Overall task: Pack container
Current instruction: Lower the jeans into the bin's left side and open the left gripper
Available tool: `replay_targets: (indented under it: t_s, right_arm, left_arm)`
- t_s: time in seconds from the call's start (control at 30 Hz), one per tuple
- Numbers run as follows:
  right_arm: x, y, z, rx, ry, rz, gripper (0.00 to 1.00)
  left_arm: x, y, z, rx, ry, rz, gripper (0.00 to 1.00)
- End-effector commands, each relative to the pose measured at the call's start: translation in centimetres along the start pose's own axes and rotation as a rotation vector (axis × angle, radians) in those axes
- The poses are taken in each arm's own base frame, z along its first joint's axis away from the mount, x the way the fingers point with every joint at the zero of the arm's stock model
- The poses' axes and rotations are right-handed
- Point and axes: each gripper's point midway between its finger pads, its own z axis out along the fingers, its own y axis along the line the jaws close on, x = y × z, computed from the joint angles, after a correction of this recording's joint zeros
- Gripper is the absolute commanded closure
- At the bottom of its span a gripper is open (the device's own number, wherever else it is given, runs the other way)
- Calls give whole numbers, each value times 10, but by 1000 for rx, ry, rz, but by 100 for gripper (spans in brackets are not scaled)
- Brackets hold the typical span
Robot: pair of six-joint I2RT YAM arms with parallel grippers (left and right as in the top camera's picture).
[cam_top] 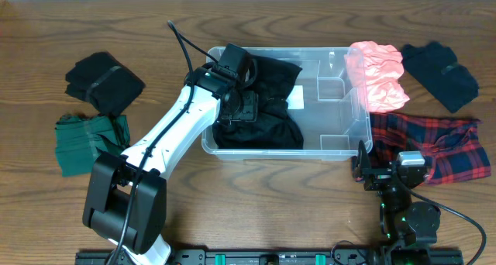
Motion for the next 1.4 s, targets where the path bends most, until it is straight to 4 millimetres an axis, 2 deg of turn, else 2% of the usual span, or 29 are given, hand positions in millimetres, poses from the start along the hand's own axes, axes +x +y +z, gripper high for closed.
replay_targets:
  t_s: [0.0, 0.07, 0.3, 0.37, 0.4, 0.43, 0.47, 0.5, 0.53, 0.77, 1.03, 1.13, 1.27, 1.37]
  right_arm:
    - [0, 0, 0, 0, 0, 10, 1]
    - [0, 0, 0, 1, 0, 10, 1]
    - [0, 0, 0, 1, 0, 10, 1]
    - [0, 0, 0, 0, 0, 10, 1]
    - [1, 0, 0, 0, 0, 10, 1]
    - [0, 0, 0, 1, 0, 10, 1]
    - [1, 0, 0, 0, 0, 10, 1]
    - [0, 0, 0, 0, 0, 10, 1]
    - [0, 0, 0, 0, 0, 10, 1]
    - [0, 0, 0, 1, 0, 10, 1]
    - [0, 0, 0, 0, 0, 10, 1]
    - [1, 0, 0, 0, 0, 10, 1]
    - [0, 0, 0, 1, 0, 10, 1]
    - [0, 0, 0, 0, 0, 10, 1]
  left_arm:
    - [-22, -6, -31, -6, -110, 30, 30]
    - [-32, -1, -46, -45, -169, 30, 23]
    - [-45, 2, -87, -72, -300, 36, 23]
    - [-46, 1, -91, -65, -314, 37, 31]
    - [-46, -1, -91, -63, -317, 38, 39]
    - [-47, -1, -91, -61, -320, 40, 59]
    - [-48, -2, -89, -60, -320, 42, 79]
    - [-48, -3, -86, -59, -319, 44, 90]
    - [-49, -4, -84, -60, -318, 44, 93]
    - [-48, 0, -49, -89, -249, 44, 94]
    - [-29, 11, 8, -151, -97, 51, 94]
    - [-23, 21, 26, -200, -53, 50, 94]
    - [-16, 33, 43, -253, -9, 53, 94]
    - [-15, 33, 46, -255, -2, 55, 94]
